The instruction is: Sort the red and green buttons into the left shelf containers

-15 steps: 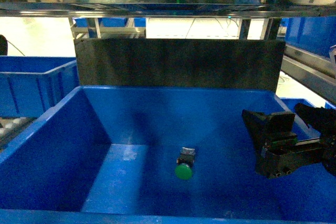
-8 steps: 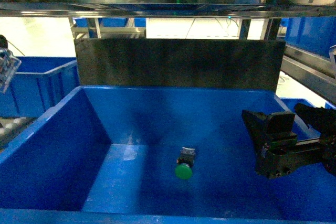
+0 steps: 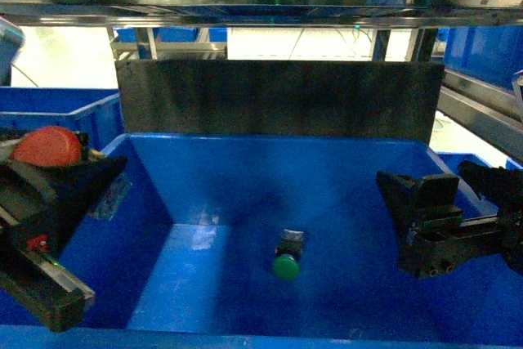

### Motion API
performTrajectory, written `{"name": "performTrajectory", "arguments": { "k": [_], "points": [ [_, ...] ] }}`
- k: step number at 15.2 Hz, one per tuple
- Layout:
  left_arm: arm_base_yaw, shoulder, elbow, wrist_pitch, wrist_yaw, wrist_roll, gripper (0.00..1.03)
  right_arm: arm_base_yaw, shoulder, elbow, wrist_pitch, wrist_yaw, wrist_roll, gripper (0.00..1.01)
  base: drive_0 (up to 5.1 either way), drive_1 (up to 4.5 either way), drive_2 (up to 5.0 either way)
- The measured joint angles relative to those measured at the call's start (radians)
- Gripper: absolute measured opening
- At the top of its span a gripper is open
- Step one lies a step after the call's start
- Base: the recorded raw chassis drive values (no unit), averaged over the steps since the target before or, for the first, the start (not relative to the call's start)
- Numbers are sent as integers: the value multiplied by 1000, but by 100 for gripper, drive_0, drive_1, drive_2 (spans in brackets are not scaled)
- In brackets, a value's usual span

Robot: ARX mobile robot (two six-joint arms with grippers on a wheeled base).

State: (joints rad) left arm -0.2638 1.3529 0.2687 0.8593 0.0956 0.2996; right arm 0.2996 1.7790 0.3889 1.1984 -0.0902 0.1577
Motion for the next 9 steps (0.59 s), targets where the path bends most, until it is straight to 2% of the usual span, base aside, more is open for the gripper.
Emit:
{"name": "performTrajectory", "arguments": {
  "k": [5,9],
  "points": [
    [-11,147,49,55,-17,42,31,0,0,0,0,0,0,98,0,0,0],
    [-30,218,98,63,-23,53,31,0,0,0,0,0,0,98,0,0,0]
  ]
}}
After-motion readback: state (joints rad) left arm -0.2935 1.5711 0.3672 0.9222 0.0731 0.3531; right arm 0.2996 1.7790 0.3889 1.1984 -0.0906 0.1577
